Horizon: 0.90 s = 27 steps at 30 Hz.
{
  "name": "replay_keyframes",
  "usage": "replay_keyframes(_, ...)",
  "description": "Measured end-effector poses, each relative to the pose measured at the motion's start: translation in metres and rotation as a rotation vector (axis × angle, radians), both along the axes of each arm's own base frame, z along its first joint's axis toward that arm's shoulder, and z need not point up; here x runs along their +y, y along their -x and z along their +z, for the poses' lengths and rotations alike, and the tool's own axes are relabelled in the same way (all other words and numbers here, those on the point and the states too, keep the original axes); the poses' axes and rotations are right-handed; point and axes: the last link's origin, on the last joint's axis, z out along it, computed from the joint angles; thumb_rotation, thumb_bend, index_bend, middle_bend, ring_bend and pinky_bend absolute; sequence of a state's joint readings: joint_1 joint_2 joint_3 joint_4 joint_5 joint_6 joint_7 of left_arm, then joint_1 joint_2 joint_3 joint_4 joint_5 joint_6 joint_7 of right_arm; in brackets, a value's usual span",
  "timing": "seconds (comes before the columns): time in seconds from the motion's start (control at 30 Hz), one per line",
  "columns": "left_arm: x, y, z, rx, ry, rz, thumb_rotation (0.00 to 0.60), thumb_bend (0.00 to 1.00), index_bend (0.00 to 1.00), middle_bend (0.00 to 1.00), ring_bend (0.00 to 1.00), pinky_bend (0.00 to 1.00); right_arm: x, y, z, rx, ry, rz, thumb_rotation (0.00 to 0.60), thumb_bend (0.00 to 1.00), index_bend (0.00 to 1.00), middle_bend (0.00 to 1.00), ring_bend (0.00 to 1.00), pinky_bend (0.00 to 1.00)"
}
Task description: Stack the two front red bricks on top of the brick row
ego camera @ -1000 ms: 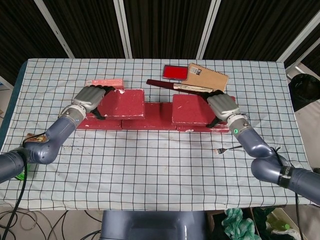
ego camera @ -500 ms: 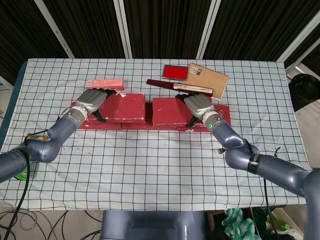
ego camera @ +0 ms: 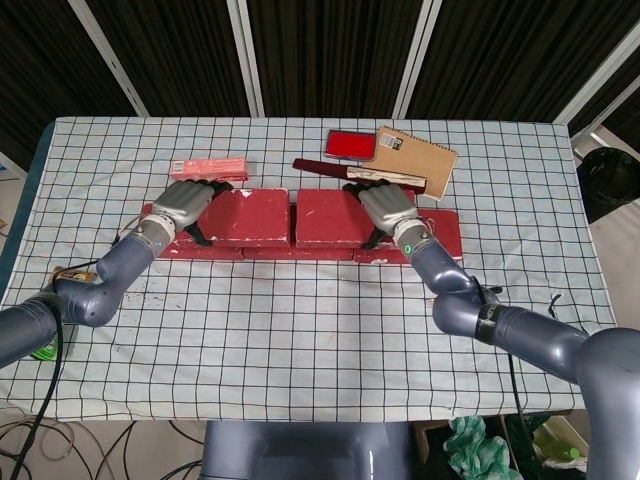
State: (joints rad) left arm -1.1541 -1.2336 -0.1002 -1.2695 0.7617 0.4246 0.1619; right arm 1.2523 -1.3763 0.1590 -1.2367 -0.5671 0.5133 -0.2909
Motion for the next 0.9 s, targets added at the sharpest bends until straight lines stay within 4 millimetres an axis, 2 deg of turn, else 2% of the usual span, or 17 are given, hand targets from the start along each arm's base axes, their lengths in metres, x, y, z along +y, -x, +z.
replay_keyframes(0.9,0.008,0.004,-0.017,0.037,-0.002,0.0,0.6,0.22,0.2,0.21,0.11,0.17,-0.007,0.0,-0.013,0.018,0.0,0.002,0.6,0.19,0.2,0.26,0.21,0.09)
